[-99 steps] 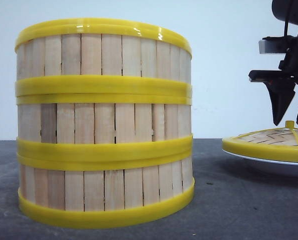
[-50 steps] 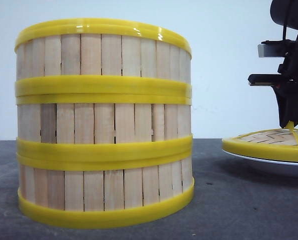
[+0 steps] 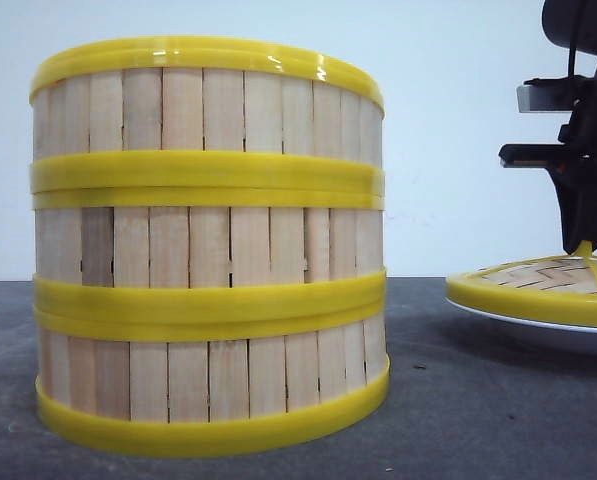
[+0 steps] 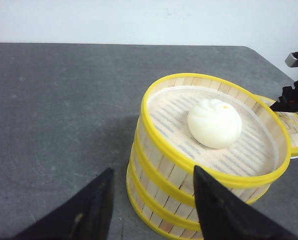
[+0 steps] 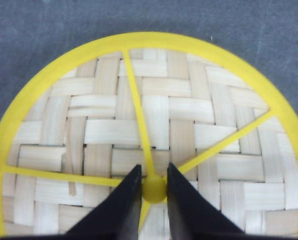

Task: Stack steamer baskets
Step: 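Lower the right gripper onto the knob of the woven lid, then grasp the lid knob with the right gripper and lift it off the plate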

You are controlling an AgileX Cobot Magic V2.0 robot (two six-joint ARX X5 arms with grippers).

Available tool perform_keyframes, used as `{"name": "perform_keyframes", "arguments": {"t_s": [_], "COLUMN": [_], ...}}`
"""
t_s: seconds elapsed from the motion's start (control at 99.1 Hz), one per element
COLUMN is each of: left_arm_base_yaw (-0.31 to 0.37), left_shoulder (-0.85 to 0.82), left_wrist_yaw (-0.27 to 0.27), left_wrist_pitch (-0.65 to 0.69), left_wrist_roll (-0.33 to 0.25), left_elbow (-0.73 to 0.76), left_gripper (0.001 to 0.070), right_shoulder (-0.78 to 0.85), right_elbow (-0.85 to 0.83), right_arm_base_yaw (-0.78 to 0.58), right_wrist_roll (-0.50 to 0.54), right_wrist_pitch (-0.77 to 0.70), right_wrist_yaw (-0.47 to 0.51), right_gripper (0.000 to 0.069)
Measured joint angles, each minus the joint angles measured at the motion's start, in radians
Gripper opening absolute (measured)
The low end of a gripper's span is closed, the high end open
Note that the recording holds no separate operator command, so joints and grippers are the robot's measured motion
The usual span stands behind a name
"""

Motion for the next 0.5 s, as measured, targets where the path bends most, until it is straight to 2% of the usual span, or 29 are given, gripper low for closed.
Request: {"name": "perform_keyframes", "arguments": {"t_s": [0.252, 0.504], "left_arm_base_yaw": [0.0, 0.0], "left_shoulder": [0.0, 0.0], "left_wrist_yaw": [0.0, 0.0], "left_wrist_pitch": [0.0, 0.0], "left_wrist_roll": [0.0, 0.0], "left_elbow": [0.0, 0.0], "left_gripper": [0.0296, 0.0296], "right_shoulder": [-0.056, -0.08], "right_elbow": [0.164, 0.375], "right_arm_base_yaw": [0.002, 0.066], "right_wrist_roll": [-0.042, -0.064], "right_wrist_pitch": [-0.119, -0.244], "right_wrist_yaw": [-0.009, -0.082], "right_gripper": [0.0057, 0.0057]}}
